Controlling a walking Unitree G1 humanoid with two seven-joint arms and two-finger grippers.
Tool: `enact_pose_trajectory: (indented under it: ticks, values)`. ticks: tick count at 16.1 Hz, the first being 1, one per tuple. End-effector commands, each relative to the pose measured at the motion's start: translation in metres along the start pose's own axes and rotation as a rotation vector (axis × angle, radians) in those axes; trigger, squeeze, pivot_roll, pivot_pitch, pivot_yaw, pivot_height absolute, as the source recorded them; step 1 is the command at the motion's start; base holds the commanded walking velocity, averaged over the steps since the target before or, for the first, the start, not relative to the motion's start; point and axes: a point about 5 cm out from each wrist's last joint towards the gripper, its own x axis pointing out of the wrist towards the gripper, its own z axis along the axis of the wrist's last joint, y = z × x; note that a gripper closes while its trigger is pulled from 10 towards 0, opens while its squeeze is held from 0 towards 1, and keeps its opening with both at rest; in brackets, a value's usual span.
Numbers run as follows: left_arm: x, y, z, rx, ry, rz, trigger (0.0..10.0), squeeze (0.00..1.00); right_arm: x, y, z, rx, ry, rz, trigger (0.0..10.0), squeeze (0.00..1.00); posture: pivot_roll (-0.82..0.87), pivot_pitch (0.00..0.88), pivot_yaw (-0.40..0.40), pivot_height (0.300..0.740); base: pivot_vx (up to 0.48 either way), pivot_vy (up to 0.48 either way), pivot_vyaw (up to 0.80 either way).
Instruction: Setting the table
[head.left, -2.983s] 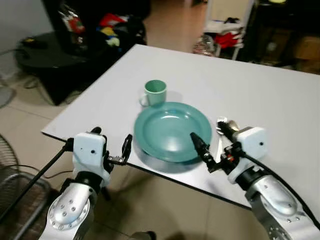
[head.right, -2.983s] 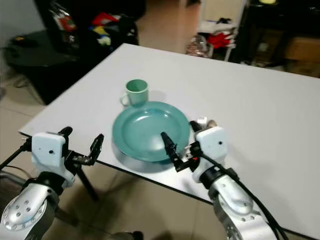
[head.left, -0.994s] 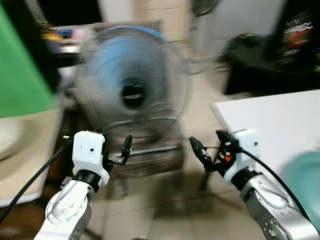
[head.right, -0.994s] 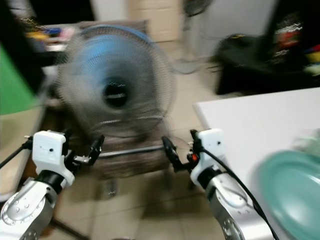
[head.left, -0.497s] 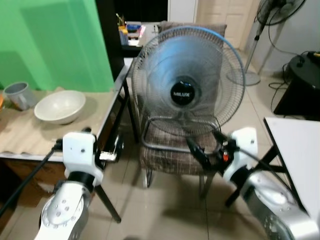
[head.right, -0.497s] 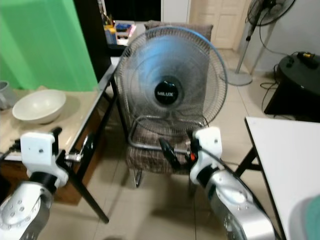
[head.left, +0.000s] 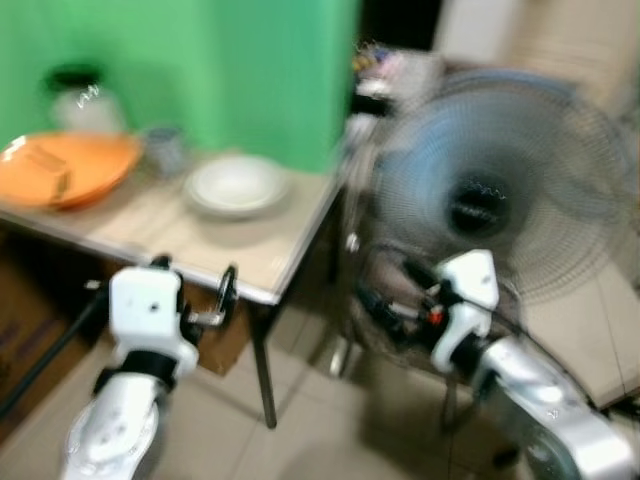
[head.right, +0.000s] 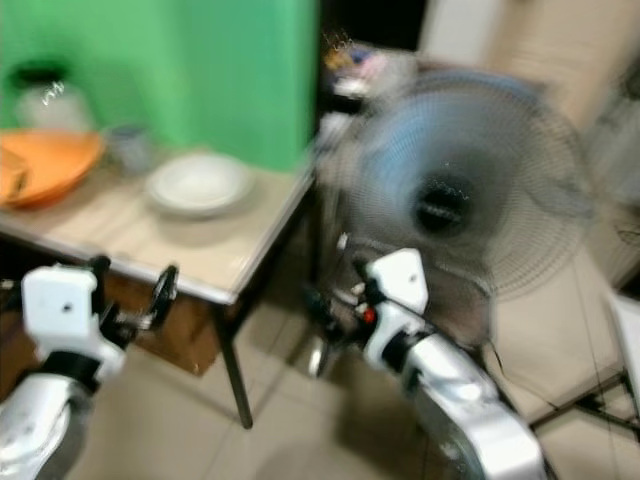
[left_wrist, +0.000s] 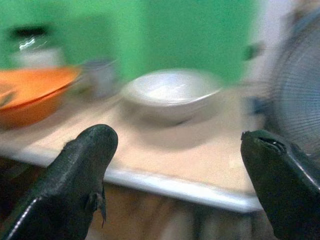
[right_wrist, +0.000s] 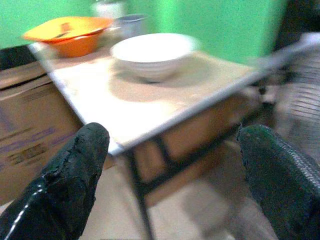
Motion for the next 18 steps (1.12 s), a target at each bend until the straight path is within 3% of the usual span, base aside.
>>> enact_pose_trajectory:
  ticks: [1, 2, 3, 4, 12, 15, 18]
  values:
    - [0.002, -0.007, 0.006, -0.005, -0.026, -0.043, 10.0, 0.99, -0.005, -0.008, 0.002, -0.017, -0.007, -0.046, 10.0, 1.00, 0.08, 0.000, -0.029, 0.740, 0.349, 0.000, 0.00]
    - [0.002, -0.007, 0.006, 0.003, -0.029, -0.051, 10.0, 0.98, -0.006, -0.010, 0.002, -0.013, -0.005, -0.069, 10.0, 1.00, 0.09, 0.000, -0.031, 0.740, 0.349, 0.000, 0.00]
    - [0.003, -0.008, 0.008, 0.008, -0.031, -0.056, 10.0, 0.98, -0.005, -0.012, 0.001, -0.015, -0.001, -0.089, 10.0, 0.55, 0.10, 0.000, -0.034, 0.740, 0.352, 0.000, 0.00]
    - [0.004, -0.008, 0.008, 0.012, -0.030, -0.070, 10.0, 0.98, -0.004, -0.013, 0.001, -0.018, 0.000, -0.101, 10.0, 0.00, 0.10, 0.000, -0.034, 0.740, 0.352, 0.000, 0.00]
    - [0.002, -0.008, 0.007, 0.047, -0.021, -0.105, 10.0, 0.97, 0.002, -0.009, -0.002, -0.043, 0.025, -0.042, 10.0, 0.00, 0.11, 0.000, -0.033, 0.740, 0.350, 0.000, 0.10]
    - [0.003, -0.008, 0.008, 0.064, -0.021, -0.129, 10.0, 0.97, 0.005, -0.014, 0.002, -0.043, 0.002, -0.088, 10.0, 0.00, 0.12, 0.000, -0.029, 0.740, 0.347, 0.000, 0.80]
    - [0.011, -0.014, 0.008, 0.079, -0.031, -0.235, 10.0, 0.85, 0.007, -0.028, 0.014, 0.020, -0.062, -0.193, 10.0, 0.00, 0.11, 0.000, -0.018, 0.740, 0.000, 0.000, 0.00]
